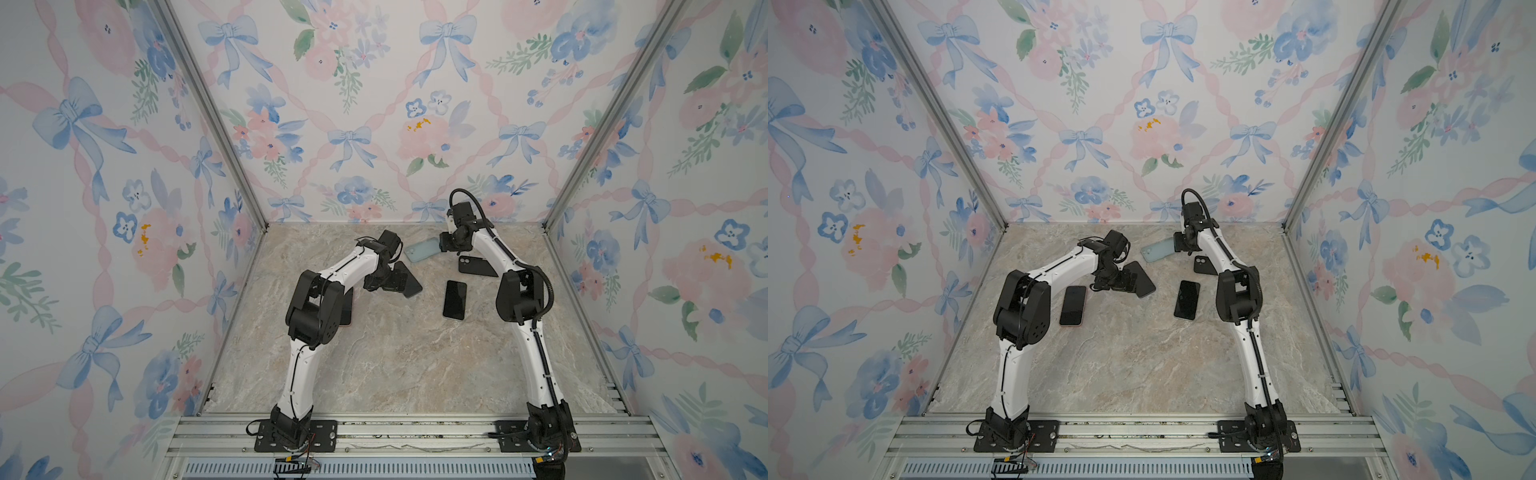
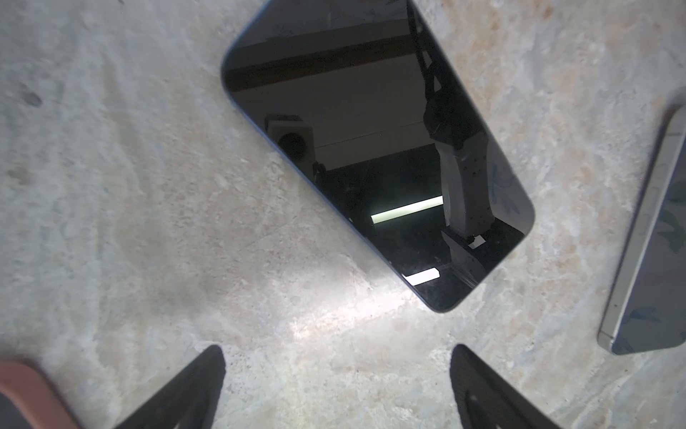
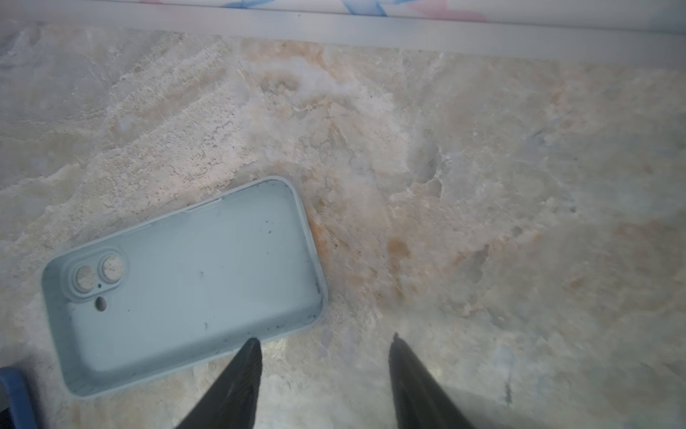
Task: Put the phone into the phone case
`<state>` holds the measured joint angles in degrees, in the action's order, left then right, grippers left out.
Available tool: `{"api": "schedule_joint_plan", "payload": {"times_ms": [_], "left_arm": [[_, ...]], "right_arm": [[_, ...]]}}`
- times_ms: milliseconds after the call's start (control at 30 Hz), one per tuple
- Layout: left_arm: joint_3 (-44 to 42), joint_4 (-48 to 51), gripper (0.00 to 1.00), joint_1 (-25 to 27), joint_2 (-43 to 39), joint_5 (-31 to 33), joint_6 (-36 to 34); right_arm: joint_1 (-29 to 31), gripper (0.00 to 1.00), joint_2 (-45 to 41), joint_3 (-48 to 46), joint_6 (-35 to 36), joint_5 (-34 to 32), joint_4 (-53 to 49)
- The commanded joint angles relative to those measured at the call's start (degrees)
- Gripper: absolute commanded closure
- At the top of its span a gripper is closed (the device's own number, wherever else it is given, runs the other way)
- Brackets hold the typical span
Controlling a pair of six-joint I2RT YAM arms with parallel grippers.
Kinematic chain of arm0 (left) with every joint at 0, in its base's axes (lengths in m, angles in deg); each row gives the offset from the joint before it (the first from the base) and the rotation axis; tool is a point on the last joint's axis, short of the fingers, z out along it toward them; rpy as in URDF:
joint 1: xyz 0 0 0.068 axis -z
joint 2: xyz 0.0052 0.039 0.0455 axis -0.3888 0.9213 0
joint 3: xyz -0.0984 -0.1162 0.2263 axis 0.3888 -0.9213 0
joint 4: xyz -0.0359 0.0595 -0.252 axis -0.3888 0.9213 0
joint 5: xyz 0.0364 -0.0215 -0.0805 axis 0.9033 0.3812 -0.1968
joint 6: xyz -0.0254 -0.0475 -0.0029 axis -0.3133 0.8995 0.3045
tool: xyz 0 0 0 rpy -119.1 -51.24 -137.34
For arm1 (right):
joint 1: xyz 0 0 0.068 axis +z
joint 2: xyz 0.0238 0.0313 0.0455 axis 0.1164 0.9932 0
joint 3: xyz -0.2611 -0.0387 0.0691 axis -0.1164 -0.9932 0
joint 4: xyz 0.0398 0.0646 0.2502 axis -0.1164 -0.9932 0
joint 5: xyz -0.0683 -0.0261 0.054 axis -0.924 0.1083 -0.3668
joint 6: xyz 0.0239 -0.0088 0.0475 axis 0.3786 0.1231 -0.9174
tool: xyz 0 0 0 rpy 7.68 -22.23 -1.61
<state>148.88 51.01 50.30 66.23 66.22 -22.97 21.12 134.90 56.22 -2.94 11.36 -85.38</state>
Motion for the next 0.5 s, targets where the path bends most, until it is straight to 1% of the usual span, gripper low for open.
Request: {"api": "schedule_joint_plan", "payload": {"times_ms": [0,100,267,467], "left_arm": [[1.74,0.81,0.04,-0.43,0.45,-1.59,0.71],[1.53,0.78,0.04,-0.44,0.6,-2.12,0.78],[0.75,0.9,0.04,-0.44,0.3,-1.88,0.0],[0.24,0.85,0.04,-0.44,-0.27,-1.93,-0.36]], "right_arm": [[-0.98,0.48,2.05,2.17,-3.59,3.51,0.58],[-1.08,0.52,3.6,3.73,-4.41,4.23,1.21],[-1.08,0.61,5.94,5.85,-5.82,5.24,1.98],[-1.08,0.66,7.49,6.84,-7.36,5.25,3.23]]}}
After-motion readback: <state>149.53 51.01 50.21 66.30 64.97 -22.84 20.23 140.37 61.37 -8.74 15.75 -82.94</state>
